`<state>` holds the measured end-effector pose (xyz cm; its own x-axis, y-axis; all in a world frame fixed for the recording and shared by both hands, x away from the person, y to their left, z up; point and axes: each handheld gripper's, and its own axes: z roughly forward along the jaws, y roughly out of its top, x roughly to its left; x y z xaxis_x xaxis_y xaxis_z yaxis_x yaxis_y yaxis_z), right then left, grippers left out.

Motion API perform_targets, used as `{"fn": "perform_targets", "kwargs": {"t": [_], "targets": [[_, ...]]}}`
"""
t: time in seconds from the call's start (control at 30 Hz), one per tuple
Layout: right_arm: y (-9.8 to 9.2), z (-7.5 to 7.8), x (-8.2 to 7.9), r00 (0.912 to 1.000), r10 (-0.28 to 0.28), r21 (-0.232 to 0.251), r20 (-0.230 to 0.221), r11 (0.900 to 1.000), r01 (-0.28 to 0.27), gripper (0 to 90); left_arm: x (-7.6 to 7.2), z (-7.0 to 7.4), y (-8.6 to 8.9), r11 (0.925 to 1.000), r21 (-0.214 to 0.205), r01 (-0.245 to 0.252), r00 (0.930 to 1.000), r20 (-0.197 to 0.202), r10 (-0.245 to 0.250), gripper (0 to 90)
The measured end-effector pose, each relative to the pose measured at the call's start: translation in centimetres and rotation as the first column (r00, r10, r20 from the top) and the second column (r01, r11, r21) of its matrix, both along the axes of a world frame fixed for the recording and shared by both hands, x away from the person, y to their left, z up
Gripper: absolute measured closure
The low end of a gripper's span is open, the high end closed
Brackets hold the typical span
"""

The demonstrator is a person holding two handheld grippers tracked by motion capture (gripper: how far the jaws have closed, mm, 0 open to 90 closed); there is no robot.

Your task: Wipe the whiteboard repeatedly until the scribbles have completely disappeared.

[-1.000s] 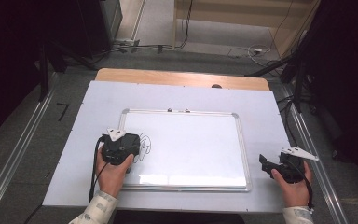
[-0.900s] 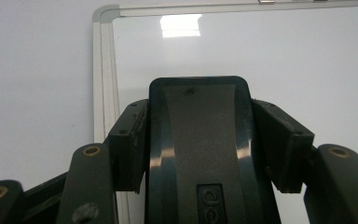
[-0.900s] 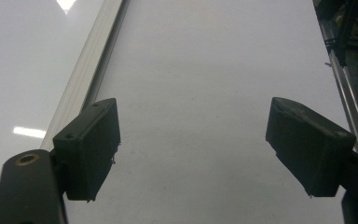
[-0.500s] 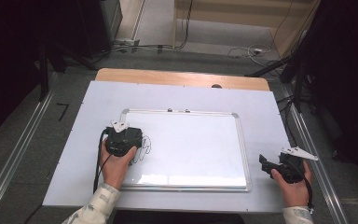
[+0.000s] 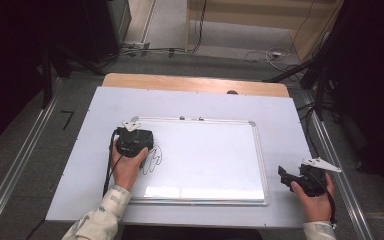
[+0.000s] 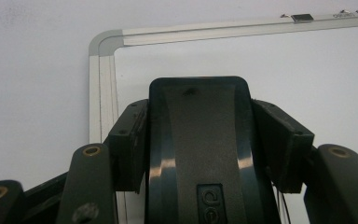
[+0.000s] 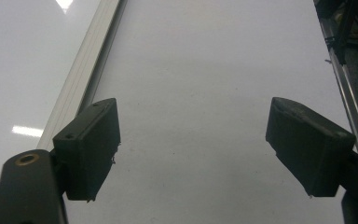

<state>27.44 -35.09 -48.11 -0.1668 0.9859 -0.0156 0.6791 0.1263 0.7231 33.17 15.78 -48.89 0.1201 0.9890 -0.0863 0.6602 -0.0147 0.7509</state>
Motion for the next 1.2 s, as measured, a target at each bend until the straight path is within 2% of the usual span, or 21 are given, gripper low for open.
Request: {"fn": "perform_targets", "kwargs": {"t": [0.1, 0.3, 0.9, 1.2], "targets": [[0.0, -0.02, 0.01, 1.0, 0.0, 0.002, -0.001, 1.0, 0.0, 16.4, 0.3, -0.21, -0.14, 0.9999, 0.014, -0.002, 1.0, 0.0, 0.002, 41.1], [0.02, 0.0, -0.01, 1.0, -0.001, 0.0, -0.001, 1.0, 0.001, 16.4, 0.37, -0.32, -0.64, 0.9975, 0.071, 0.008, 0.9999, 0.012, -0.009, 41.1], [0.02, 0.05, -0.03, 1.0, -0.002, 0.003, 0.002, 1.0, 0.002, 16.4, 0.33, -0.34, -0.72, 0.9972, 0.075, 0.01, 0.9998, 0.017, -0.011, 41.0], [0.05, 0.08, -0.07, 1.0, -0.003, 0.001, 0.003, 1.0, 0.003, 16.4, 0.33, -0.4, -0.85, 0.9946, 0.1, 0.026, 0.9993, 0.024, -0.029, 41.2]]}}
